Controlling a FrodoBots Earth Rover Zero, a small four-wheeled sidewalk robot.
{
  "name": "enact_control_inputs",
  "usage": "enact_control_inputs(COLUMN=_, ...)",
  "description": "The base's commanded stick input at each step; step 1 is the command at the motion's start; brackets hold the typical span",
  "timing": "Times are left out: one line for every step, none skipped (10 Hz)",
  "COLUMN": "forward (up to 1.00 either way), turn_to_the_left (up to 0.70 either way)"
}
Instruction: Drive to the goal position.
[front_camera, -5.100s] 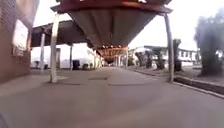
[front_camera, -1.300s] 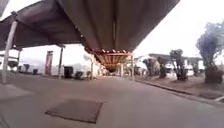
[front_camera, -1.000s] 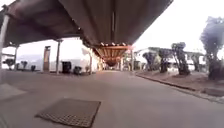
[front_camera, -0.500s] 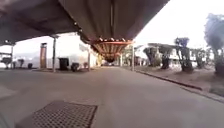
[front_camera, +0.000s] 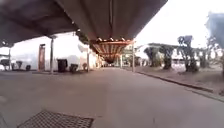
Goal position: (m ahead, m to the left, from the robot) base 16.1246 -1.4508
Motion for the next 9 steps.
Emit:
enact_control_inputs(forward=0.70, turn_to_the_left=0.00)
enact_control_inputs(forward=0.70, turn_to_the_left=0.00)
enact_control_inputs(forward=0.70, turn_to_the_left=0.00)
enact_control_inputs(forward=0.70, turn_to_the_left=0.00)
enact_control_inputs(forward=0.70, turn_to_the_left=0.00)
enact_control_inputs(forward=0.70, turn_to_the_left=0.00)
enact_control_inputs(forward=0.70, turn_to_the_left=0.00)
enact_control_inputs(forward=0.70, turn_to_the_left=0.00)
enact_control_inputs(forward=0.70, turn_to_the_left=0.00)
